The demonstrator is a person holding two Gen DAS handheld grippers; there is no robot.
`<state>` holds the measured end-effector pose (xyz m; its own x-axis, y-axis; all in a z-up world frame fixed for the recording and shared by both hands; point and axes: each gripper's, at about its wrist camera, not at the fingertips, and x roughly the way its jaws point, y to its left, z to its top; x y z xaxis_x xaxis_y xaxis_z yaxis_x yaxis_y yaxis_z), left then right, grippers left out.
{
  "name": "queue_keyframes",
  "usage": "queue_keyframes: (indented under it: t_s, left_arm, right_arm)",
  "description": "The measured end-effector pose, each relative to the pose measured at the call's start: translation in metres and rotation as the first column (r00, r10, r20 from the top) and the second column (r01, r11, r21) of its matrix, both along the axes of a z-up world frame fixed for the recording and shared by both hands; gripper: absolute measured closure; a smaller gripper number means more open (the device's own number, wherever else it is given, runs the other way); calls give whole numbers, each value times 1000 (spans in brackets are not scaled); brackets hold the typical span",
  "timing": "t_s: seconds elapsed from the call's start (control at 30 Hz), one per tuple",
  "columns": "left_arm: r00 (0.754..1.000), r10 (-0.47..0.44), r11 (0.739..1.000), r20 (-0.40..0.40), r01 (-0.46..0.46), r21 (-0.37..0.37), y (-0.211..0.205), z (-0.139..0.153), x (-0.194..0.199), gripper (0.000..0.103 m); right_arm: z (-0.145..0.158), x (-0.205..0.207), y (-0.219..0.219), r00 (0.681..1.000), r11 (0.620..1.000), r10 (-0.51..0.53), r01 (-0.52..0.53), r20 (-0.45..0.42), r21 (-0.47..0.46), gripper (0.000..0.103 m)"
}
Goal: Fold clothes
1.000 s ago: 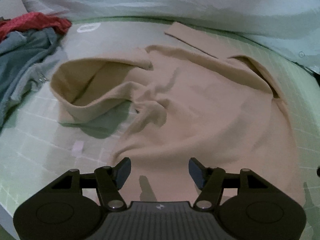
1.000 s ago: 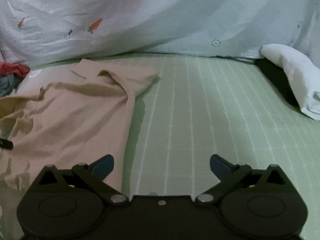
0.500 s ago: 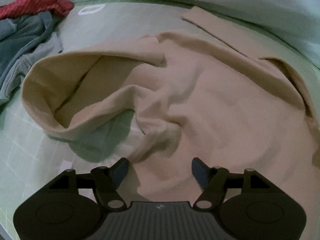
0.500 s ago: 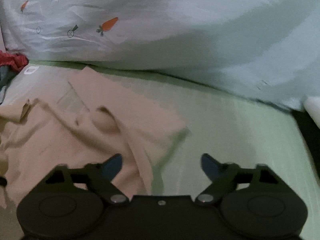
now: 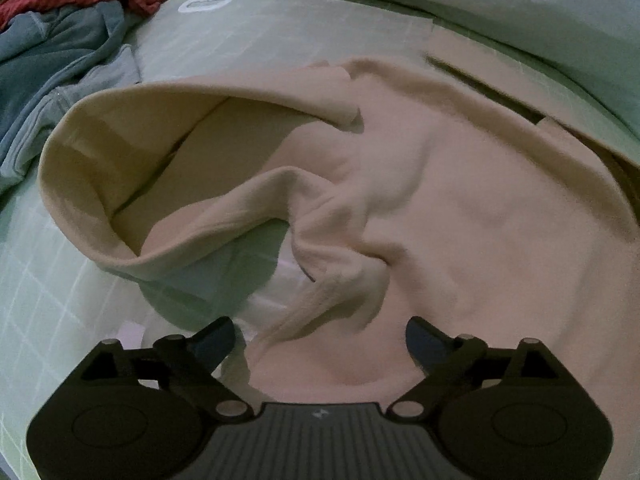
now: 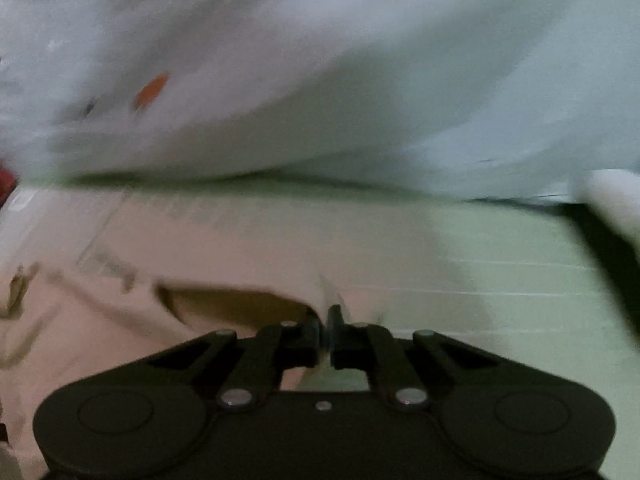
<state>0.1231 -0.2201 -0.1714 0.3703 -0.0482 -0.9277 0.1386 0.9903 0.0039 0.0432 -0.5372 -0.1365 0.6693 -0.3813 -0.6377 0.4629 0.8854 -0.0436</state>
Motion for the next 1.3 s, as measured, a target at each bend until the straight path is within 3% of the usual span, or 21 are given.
queue_keyframes:
  t_s: [0.1, 0.2, 0.3, 0.43, 0.6, 0.87, 0.9, 0.93, 0.97, 1.07, 1.13, 1.2, 1.3]
  left_arm:
    - [1000, -3, 1000, 5, 3, 2, 0, 0, -1, 8]
    - [1000, 0, 1000, 1, 0, 4, 0, -2, 1, 6]
    - [1000, 4, 1000, -5, -4, 6, 0, -2, 1, 5]
    - [1000, 11, 1000, -4, -11, 7, 0, -2, 1, 4]
    - [1000, 21, 1000, -4, -21, 8, -1, -3, 0, 1]
    - [1000, 29, 1000, -2, -29, 6, 0, -4, -2, 0]
    - [1000, 29, 1000, -1, -29, 5, 0, -4, -3, 0]
    - [1000, 28, 1000, 0, -28, 4, 1, -4, -3, 0]
    - [1000, 27, 1000, 1, -27, 4, 2, -4, -4, 0]
    - [1000, 25, 1000, 0, -25, 4, -1, -6, -1, 0]
    - [1000, 24, 1000, 0, -24, 3, 0, -6, -1, 0]
    - [1000, 24, 1000, 1, -24, 3, 0, -6, -1, 0]
    - [1000, 24, 1000, 1, -24, 4, -1, -6, -1, 0]
  right_arm:
    - [6, -48, -2, 998, 999, -43, 43, -40, 1, 97]
    - [-16, -78, 2, 985, 997, -60, 65, -163, 29, 96]
    - [-23, -93, 8, 980, 994, -73, 86, -184, 63, 76]
    - [-15, -77, 19, 989, 999, -39, 42, -141, 18, 60]
    - [-14, -39, 23, 989, 998, 53, -55, -135, -15, 52]
    - [-48, 19, 27, 934, 974, 202, -224, -293, -44, 52]
    - [-46, 18, 24, 937, 973, 211, -229, -278, -33, 60]
    - [-45, 17, 20, 942, 974, 214, -227, -260, -21, 84]
    - [-41, 13, 15, 953, 979, 195, -205, -233, -18, 90]
    - [-19, -10, 2, 992, 994, 62, -72, -114, -82, 93]
    - [-3, -33, -9, 996, 989, -58, 48, -66, -137, 95]
    - [7, -63, -25, 980, 968, -194, 184, -45, -172, 95]
    - [3, -106, -53, 925, 919, -364, 339, -106, -199, 95]
